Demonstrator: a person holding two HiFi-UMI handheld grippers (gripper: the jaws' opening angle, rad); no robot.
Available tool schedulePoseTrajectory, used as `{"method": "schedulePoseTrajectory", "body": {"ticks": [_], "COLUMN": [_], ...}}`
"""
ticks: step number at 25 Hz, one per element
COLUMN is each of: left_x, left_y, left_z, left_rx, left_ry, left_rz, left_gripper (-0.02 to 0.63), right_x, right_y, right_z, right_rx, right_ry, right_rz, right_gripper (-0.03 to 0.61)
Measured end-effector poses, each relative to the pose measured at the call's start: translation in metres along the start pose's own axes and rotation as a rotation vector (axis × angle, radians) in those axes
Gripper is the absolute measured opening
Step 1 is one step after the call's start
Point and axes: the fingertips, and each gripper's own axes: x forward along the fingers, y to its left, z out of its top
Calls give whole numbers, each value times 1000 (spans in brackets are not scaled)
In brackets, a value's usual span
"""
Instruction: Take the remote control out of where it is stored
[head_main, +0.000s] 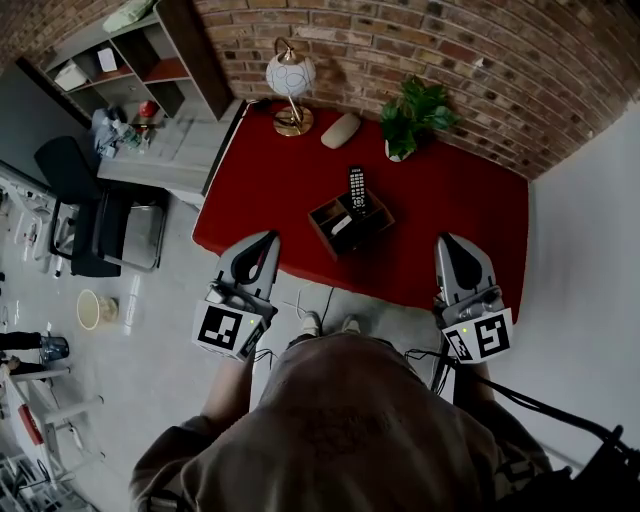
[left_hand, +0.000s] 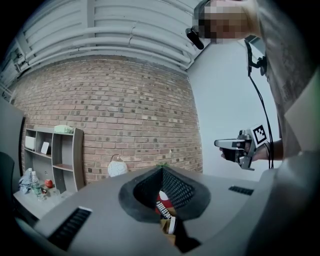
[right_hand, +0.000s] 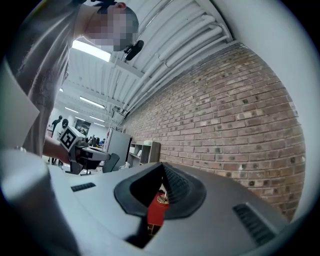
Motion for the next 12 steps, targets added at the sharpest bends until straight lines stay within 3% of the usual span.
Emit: {"method": "schedulePoseTrajectory", "body": {"ticks": [12], "left_x": [0], "left_y": [-1], "left_z": [-9], "left_rx": [-27], "left_ry": [14], "left_rz": [-5], "left_gripper": [11], "right_x": [37], "right_y": [20], "right_z": [-23], "right_rx": [-141], "right_ry": [102], "right_rz": [201], "right_gripper": [17]}}
